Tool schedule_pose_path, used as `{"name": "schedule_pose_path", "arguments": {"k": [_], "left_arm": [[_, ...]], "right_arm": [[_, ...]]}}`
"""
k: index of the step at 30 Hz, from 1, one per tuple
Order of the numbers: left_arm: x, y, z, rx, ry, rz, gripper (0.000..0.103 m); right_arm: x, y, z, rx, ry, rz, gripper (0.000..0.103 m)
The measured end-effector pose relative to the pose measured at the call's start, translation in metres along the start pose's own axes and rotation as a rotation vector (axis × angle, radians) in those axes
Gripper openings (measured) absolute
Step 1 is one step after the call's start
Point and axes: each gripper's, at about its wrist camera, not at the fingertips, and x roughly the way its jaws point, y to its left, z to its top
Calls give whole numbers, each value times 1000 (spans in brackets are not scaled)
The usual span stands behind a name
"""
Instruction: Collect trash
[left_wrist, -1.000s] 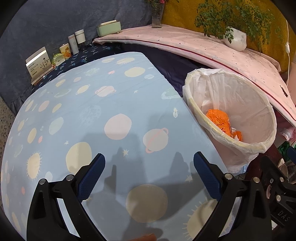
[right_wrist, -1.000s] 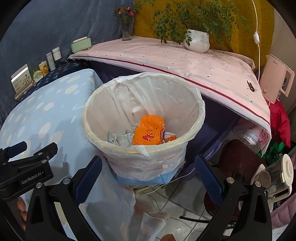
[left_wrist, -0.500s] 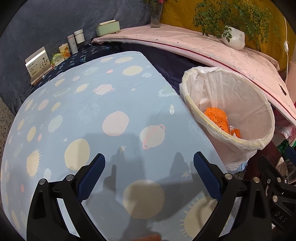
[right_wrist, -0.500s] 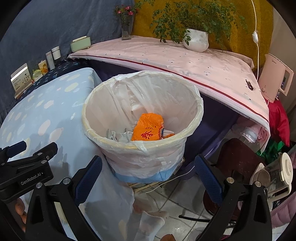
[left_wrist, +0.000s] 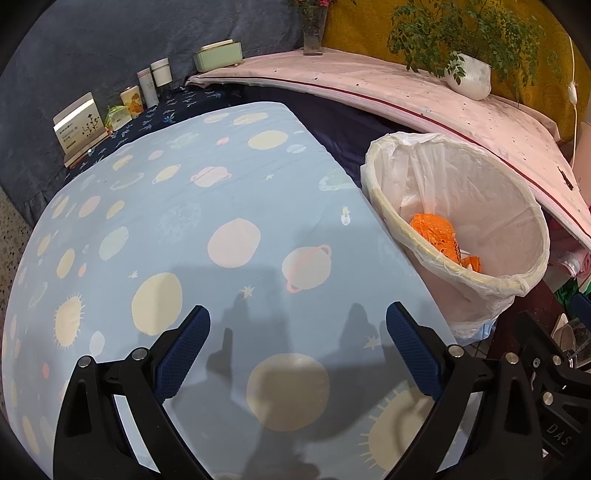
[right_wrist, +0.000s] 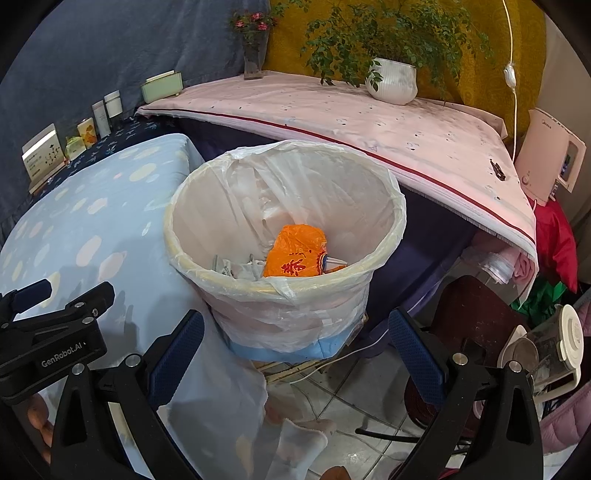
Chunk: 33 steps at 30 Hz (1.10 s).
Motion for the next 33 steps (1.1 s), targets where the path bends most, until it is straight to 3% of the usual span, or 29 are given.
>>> {"name": "schedule_pose_path", "arguments": {"k": [33], "left_arm": [[0, 5, -3, -13, 7, -2, 92]], "right_arm": [[0, 0, -1, 0, 2, -1, 96]]}}
